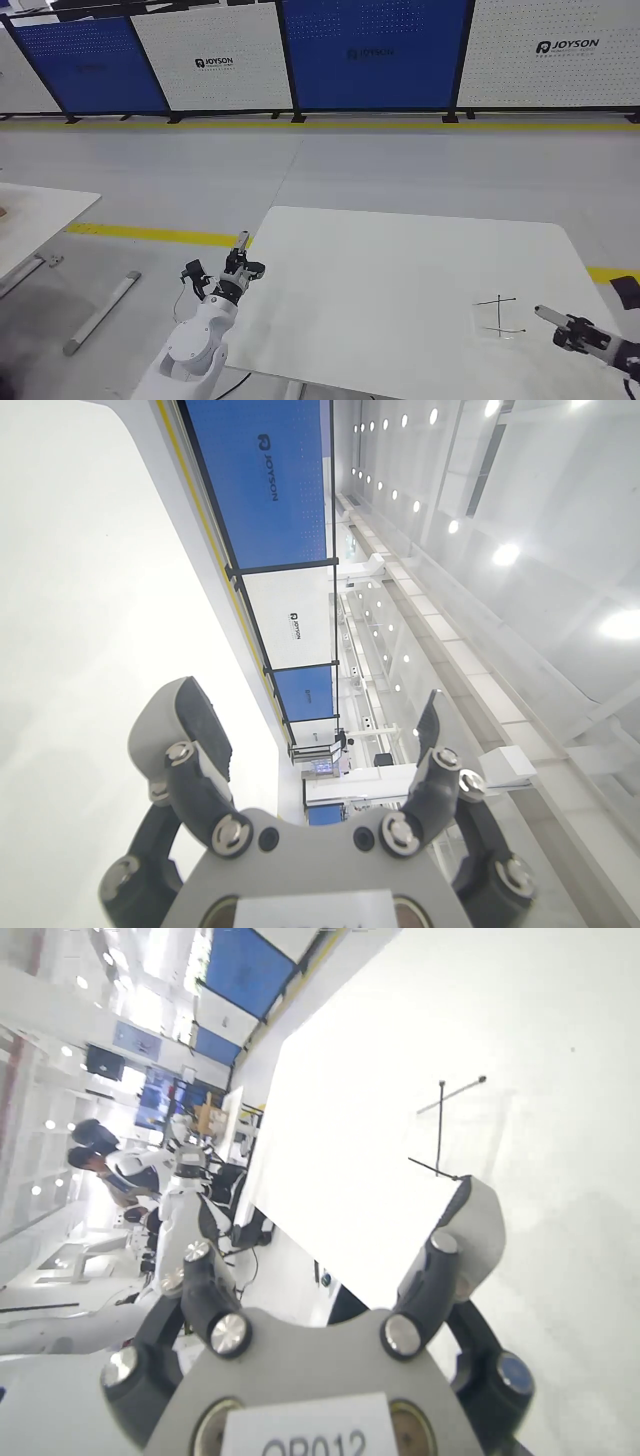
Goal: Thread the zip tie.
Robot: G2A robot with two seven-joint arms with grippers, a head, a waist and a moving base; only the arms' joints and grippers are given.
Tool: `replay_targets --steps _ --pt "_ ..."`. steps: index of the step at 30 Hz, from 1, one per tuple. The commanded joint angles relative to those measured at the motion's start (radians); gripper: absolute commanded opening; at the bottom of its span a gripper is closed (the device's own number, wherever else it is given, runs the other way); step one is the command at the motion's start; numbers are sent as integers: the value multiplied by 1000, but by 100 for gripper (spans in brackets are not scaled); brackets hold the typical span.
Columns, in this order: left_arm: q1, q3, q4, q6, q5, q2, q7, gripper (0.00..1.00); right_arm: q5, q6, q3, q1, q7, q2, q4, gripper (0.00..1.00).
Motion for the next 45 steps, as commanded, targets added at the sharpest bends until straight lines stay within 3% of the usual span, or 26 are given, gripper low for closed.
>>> replay_targets --steps 1,15,19,24,28,45 --pt "0 0 0 0 0 0 0 100 8 -2 1 -6 -12 0 -8 100" --pt "0 0 0 0 0 0 0 100 2 -4 -2 -8 -7 0 -10 100" --pt "0 0 0 0 0 0 0 100 -88 22 -31 35 143 19 -20 100" --pt "0 0 0 0 0 0 0 100 -168 82 -160 103 143 59 -6 100" --pt "0 0 0 0 0 0 0 100 -173 178 -266 182 143 104 67 100" --pt "0 0 0 0 0 0 0 100 -183 173 -268 183 143 105 70 100"
